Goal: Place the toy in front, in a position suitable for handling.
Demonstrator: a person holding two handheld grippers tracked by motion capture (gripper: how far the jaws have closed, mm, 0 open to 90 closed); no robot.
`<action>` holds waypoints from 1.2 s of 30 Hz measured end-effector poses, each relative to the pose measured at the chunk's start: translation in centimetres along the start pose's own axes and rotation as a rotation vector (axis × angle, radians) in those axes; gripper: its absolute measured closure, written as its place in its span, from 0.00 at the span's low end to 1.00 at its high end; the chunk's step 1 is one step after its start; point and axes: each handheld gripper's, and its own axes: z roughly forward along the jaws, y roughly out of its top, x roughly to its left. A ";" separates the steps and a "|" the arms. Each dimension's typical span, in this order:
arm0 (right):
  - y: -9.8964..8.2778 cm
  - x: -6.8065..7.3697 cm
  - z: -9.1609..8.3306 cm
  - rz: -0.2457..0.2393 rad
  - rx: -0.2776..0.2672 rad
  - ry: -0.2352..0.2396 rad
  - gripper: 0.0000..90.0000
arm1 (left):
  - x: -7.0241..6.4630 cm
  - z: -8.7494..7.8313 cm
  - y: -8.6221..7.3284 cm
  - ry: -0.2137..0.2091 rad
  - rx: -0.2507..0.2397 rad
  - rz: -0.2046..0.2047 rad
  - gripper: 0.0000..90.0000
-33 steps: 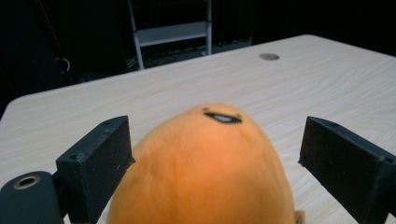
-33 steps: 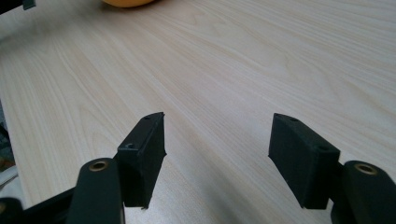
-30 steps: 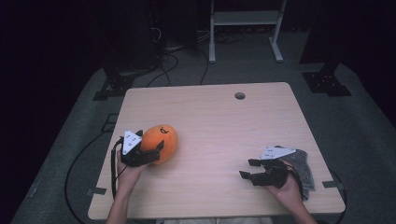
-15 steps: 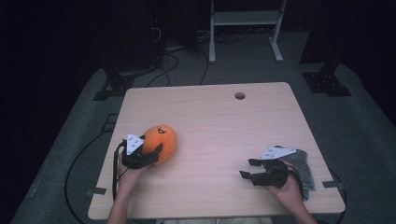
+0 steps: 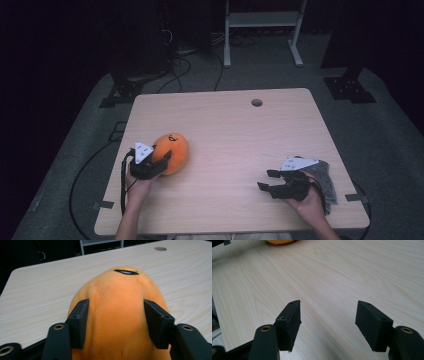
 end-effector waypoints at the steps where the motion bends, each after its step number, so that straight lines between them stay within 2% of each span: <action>1: 0.0 0.0 0.0 -0.001 -0.002 -0.001 0.40 | -0.1 0.0 0.0 0.000 -0.007 -0.001 0.48; 5: 0.0 0.0 -0.1 -0.002 -0.006 0.000 0.40 | -0.1 -0.2 0.1 -0.018 -0.013 0.015 0.51; 9: 0.0 0.0 0.0 0.003 -0.003 0.000 0.40 | 0.3 -0.5 0.2 -0.023 -0.027 -0.016 0.51; 10: 0.1 0.0 -0.1 0.002 -0.008 -0.002 0.40 | 0.6 -0.8 0.3 -0.023 -0.040 -0.044 0.51; 11: 0.1 0.0 -0.1 0.001 -0.014 -0.003 0.40 | 0.6 -0.8 0.3 -0.023 -0.040 -0.044 0.52; 12: 0.1 0.0 -0.2 0.005 -0.014 -0.002 0.40 | 0.9 -1.0 0.3 -0.023 -0.047 -0.068 0.52; 14: 0.0 -0.1 -0.1 0.006 -0.010 -0.002 0.40 | 1.1 -1.1 0.3 -0.030 -0.058 -0.091 0.52; 16: 0.0 -0.1 -0.1 0.004 -0.008 -0.004 0.40 | 1.2 -1.3 0.4 -0.034 -0.069 -0.099 0.52; 21: 0.0 0.0 -0.2 0.008 -0.014 -0.004 0.40 | 1.0 -1.5 0.7 -0.036 -0.089 -0.095 0.55; 26: 0.0 -0.1 -0.1 0.007 -0.009 -0.004 0.40 | 0.6 -1.2 0.7 -0.041 -0.067 -0.066 0.58; 33: 0.0 -0.2 -0.1 0.010 -0.012 -0.004 0.40 | 0.5 -1.6 1.1 -0.068 -0.108 -0.099 0.59; 36: 0.1 -0.2 -0.3 0.013 -0.020 -0.007 0.39 | 0.4 -1.9 1.3 -0.101 -0.134 -0.132 0.59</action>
